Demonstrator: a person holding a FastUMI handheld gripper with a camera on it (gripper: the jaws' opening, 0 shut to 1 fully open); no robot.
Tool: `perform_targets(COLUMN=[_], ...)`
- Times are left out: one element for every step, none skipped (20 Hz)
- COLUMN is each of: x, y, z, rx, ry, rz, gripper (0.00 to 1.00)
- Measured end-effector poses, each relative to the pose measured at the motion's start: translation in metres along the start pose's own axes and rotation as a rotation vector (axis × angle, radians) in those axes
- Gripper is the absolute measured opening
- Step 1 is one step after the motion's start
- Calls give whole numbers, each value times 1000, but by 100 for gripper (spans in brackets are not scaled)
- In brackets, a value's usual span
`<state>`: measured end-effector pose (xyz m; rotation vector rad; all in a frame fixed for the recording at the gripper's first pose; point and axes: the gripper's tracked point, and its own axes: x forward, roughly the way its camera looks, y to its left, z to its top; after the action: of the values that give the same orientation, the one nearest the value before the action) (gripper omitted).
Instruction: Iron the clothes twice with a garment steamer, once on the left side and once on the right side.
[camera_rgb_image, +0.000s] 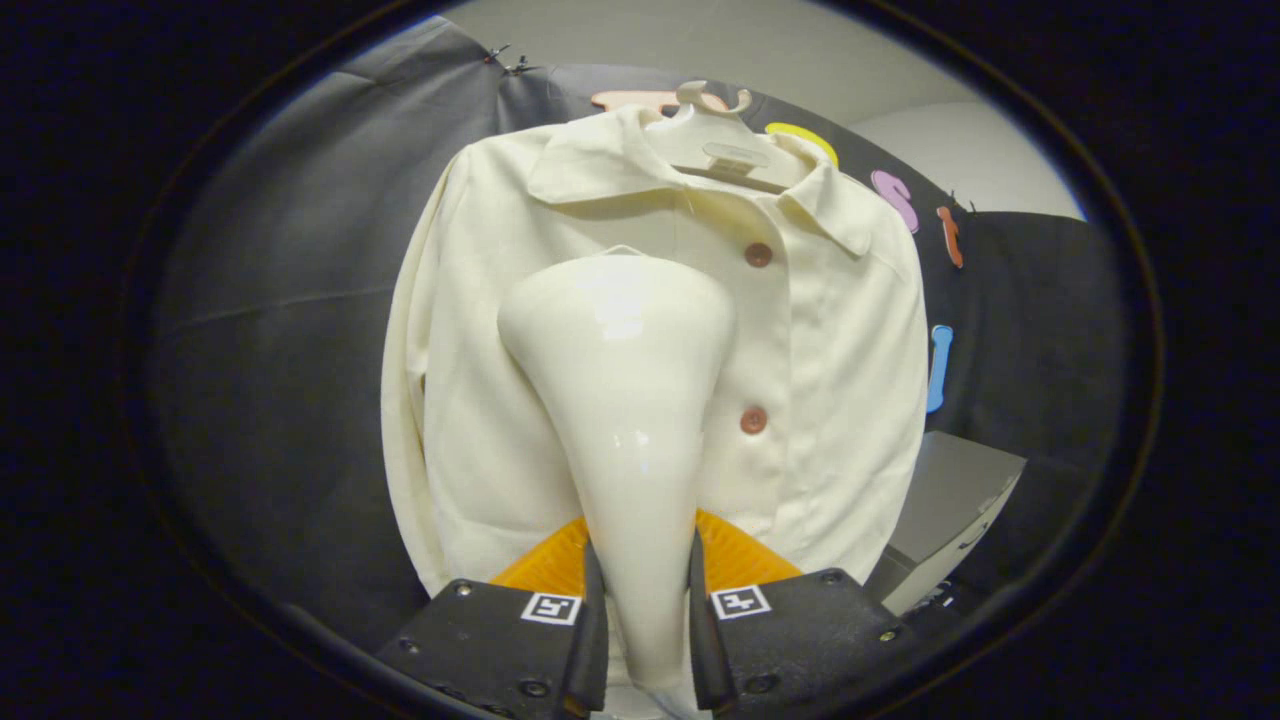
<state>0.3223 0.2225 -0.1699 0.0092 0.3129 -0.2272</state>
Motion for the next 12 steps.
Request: perform_targets(x=[1, 1, 2, 3, 3, 3, 1, 0, 0, 0, -1, -2], y=[0, 0, 0, 0, 1, 1, 2, 3, 4, 5, 5, 6], z=[-8, -14, -19, -26, -34, -43, -54, -65, -77, -88, -99, -112], rx=[-9, -15, -20, -28, -33, -35, -37, -44, -55, -61, -66, -71], ry=[14, 19, 26, 37, 46, 63, 82, 98, 119, 138, 157, 180], rz=[-3, -3, -4, -4, -5, -5, -6, -6, -5, -3, -1, 0], gripper=[33, 33, 33, 33, 33, 33, 33, 33, 33, 33, 33, 33])
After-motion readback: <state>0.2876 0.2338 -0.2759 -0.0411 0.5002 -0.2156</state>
